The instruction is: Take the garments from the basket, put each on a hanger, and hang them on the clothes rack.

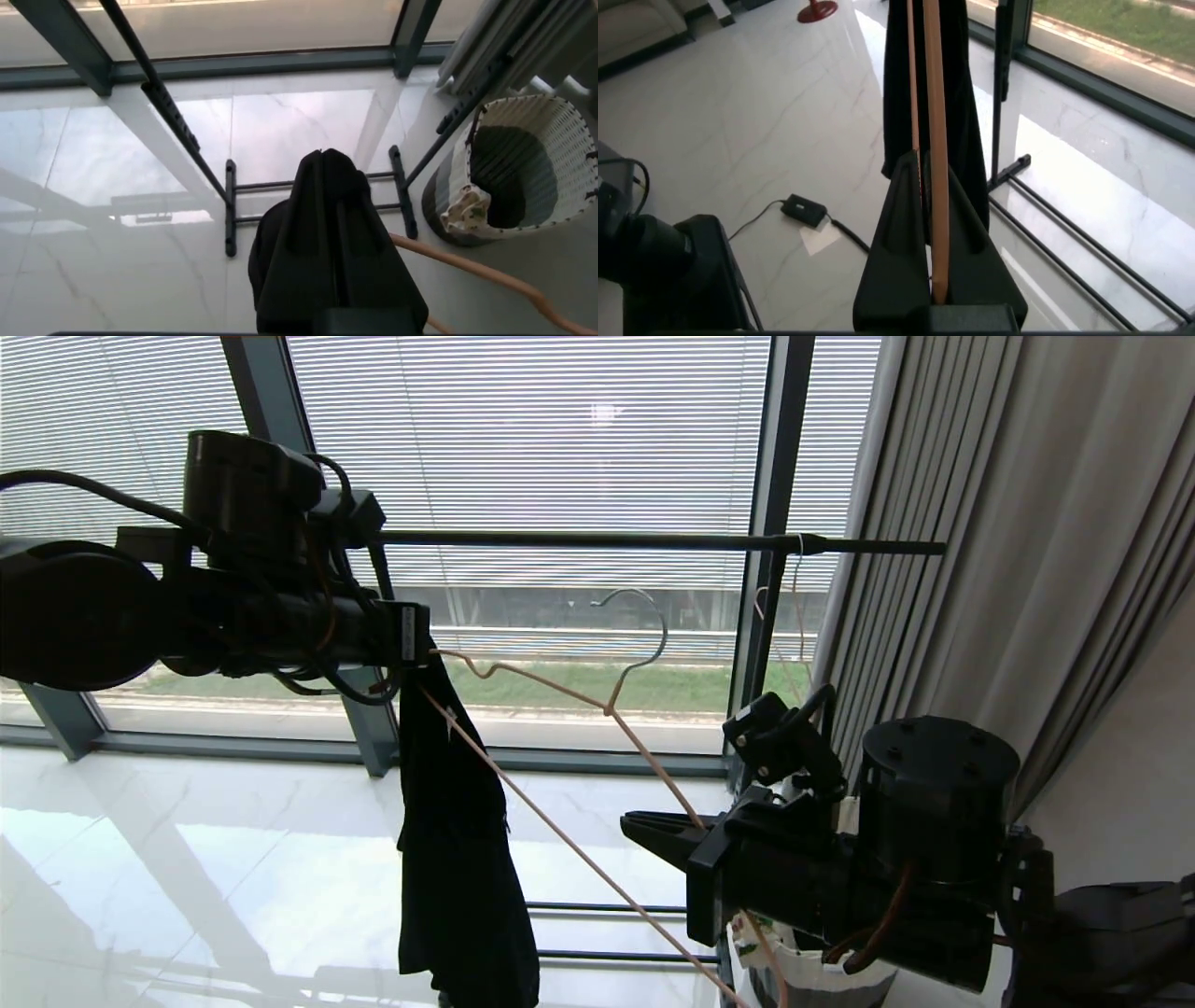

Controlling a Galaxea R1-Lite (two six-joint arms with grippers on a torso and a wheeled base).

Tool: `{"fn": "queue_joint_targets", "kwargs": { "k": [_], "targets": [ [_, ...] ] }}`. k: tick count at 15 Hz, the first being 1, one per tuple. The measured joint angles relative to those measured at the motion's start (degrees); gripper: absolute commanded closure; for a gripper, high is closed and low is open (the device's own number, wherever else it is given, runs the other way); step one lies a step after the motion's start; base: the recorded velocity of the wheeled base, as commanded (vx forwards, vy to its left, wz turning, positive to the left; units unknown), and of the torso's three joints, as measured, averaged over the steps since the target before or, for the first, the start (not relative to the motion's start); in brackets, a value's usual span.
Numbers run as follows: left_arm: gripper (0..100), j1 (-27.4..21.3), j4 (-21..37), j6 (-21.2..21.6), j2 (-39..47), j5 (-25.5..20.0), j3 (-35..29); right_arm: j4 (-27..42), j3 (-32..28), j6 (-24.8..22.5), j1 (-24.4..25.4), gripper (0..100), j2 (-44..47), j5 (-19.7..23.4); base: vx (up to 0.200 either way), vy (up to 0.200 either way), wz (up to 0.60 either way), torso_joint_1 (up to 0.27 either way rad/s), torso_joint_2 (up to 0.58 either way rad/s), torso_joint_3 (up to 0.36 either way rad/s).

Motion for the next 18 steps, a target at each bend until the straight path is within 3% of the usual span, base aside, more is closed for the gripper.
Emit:
{"fn": "queue_joint_targets", "kwargs": {
  "k": [6, 13, 18],
  "targets": [
    [100, -4.2, 0.0, -3.8, 0.9, 5.2, 0.0, 0.1, -1.3, 0.1, 0.1, 100, 2.8, -3.7, 0.0, 0.0, 0.0, 0.0, 0.0, 0.0],
    [100, -13.7, 0.1, -13.2, 0.3, 5.8, 0.1, 0.1, -6.5, 0.4, 0.0, 100, 6.9, -3.8, 0.0, 0.0, 0.0, 0.0, 0.0, 0.0],
    [100, -20.4, 0.1, -15.2, -1.0, 5.9, 1.2, 0.1, -8.6, 0.4, -0.6, 100, 9.1, -3.9, 0.0, 0.0, 0.0, 0.0, 0.0, 0.0]
  ]
}}
